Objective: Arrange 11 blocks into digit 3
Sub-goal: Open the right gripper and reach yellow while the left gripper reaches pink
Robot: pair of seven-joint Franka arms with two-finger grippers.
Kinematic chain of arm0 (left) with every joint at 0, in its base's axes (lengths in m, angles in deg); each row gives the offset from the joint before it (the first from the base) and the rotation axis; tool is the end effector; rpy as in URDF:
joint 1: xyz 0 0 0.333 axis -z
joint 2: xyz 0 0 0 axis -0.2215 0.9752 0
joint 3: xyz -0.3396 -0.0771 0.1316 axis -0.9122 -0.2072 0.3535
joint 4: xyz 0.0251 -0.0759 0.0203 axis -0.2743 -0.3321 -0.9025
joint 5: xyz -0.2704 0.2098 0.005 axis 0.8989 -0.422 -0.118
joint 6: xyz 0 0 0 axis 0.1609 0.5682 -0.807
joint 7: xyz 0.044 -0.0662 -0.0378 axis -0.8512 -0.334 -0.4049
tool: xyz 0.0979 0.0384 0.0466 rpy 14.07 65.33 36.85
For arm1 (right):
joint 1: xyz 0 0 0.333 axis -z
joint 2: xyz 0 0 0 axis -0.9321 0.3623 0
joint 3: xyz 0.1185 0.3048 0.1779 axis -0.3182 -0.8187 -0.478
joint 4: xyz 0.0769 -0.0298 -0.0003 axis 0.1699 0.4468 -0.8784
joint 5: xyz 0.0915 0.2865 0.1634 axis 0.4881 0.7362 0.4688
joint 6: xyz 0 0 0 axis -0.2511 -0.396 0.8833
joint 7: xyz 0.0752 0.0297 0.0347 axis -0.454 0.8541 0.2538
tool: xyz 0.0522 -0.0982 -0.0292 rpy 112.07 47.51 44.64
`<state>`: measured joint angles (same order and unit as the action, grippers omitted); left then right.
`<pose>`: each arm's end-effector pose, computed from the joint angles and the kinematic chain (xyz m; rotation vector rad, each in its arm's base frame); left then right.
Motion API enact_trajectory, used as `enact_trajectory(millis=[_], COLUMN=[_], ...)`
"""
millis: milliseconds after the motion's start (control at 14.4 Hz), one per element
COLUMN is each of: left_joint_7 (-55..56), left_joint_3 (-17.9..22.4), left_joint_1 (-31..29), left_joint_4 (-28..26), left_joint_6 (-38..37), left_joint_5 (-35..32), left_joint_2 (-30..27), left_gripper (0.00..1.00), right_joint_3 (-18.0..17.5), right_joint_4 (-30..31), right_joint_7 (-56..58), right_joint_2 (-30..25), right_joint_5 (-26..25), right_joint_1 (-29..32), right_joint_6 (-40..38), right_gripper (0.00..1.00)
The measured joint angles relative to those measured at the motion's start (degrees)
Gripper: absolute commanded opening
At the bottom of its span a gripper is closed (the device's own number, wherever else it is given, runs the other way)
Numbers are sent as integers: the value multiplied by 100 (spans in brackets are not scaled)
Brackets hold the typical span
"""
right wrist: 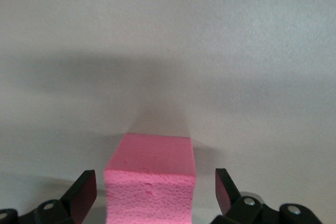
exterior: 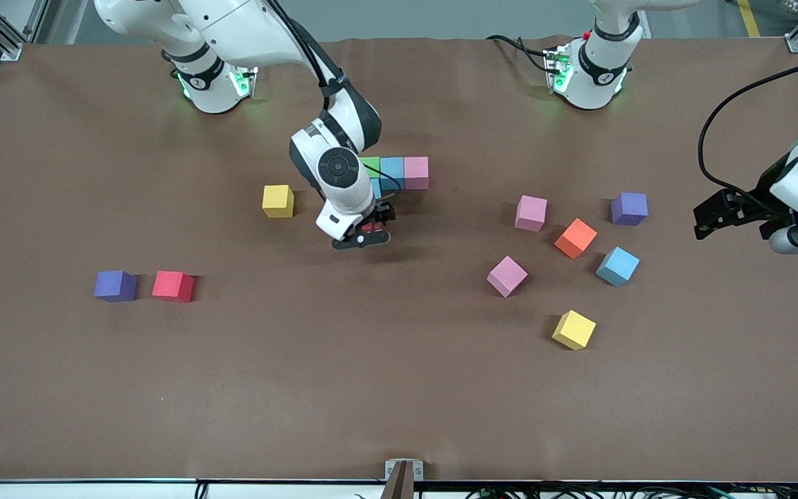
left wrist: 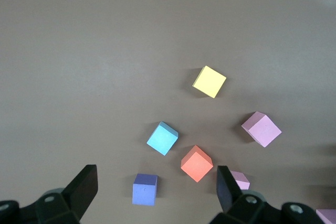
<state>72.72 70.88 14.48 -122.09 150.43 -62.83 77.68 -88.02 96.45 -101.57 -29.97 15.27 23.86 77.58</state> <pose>0.5643 -0.0464 0.6571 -3.1115 0.0339 -0.1248 0.4548 0.4329 0.2928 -3.0780 -0.2241 0.1521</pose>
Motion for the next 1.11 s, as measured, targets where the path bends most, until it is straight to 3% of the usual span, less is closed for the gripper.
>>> enact_trajectory(millis=[139,347,555,833,1111], left_joint_7=[-11,-11,-4,-3,200], left_joint_3=[17,22,22,-8,-107], left_joint_1=[-29,-27,-24,22,345], left_joint_4=[18,31,31,11,-92], left_joint_6=[0,0,0,-22,-12], left_joint_5=[0,0,0,0,2], left_joint_2=[-8,-69,-117,-100,198], left_gripper=[100,100,100,100,100], right_joint_3=[29,110,415,576,495], right_joint_4=[-198,-741,-1135,-775,-24], right_joint_7=[-2,-1,24,291,1157], right_joint_2=[-127,-481,-794,-816,-1024], right_joint_5=[0,-1,-43,-200,-206], right_joint_1=[61,374,920,1796,2062], right_joint_6=[-341,-1461,-2167,-2295,-2237], right_gripper=[100,100,100,100,100])
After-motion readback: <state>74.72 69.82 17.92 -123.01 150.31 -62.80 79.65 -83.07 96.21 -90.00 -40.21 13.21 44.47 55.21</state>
